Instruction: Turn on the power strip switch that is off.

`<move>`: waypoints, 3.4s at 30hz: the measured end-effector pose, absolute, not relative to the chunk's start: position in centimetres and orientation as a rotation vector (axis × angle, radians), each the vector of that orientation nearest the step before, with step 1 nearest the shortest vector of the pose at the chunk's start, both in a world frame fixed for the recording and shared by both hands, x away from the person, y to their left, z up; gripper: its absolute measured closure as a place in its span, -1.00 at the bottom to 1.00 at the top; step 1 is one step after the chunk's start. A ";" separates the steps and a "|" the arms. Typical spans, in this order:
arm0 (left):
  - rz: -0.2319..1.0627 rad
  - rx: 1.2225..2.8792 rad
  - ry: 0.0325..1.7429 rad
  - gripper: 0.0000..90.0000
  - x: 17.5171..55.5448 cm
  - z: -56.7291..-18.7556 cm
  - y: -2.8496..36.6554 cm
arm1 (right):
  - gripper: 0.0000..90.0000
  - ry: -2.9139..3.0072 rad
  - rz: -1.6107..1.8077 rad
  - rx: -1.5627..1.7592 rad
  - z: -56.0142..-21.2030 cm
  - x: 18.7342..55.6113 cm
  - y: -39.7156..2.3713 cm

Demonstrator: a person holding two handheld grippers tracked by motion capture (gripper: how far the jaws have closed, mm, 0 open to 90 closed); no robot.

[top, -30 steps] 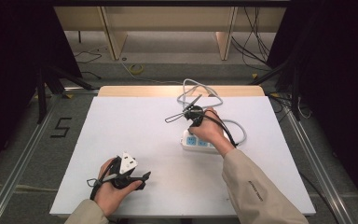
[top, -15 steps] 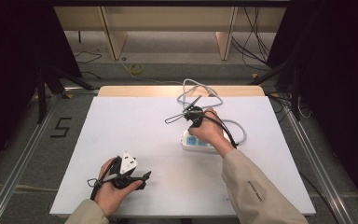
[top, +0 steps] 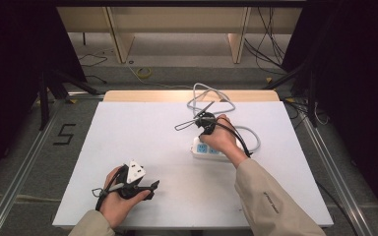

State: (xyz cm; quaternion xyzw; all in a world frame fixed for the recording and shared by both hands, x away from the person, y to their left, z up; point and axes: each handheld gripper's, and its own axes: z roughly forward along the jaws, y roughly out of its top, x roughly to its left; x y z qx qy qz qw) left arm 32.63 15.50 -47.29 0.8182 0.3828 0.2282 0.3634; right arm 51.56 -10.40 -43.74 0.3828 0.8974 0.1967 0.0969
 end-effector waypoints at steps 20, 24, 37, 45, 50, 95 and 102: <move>0.583 2.109 0.985 -0.43 32.6 -47.3 15.6 | 1.00 2.652 0.654 1.159 -43.0 51.4 -11.3; 0.582 2.108 0.986 -0.43 32.6 -47.4 15.6 | 1.00 2.653 0.662 1.168 -42.8 51.2 -11.4; 0.579 2.104 0.991 -0.42 32.6 -47.4 15.6 | 0.90 2.645 0.698 1.151 -41.9 50.1 -12.4; 0.578 2.103 0.992 -0.42 32.6 -47.4 15.6 | 0.80 2.643 0.732 1.157 -41.6 49.4 -13.2; 0.579 2.104 0.993 -0.42 32.6 -47.4 15.6 | 0.71 2.645 0.752 1.143 -41.5 48.8 -13.8; 0.575 2.105 1.008 -0.42 32.6 -47.6 15.8 | 0.10 2.507 1.000 1.140 -43.1 40.5 -23.3; 0.575 2.106 1.012 -0.42 32.5 -47.6 15.8 | 0.03 2.432 1.059 1.130 -43.9 38.3 -25.6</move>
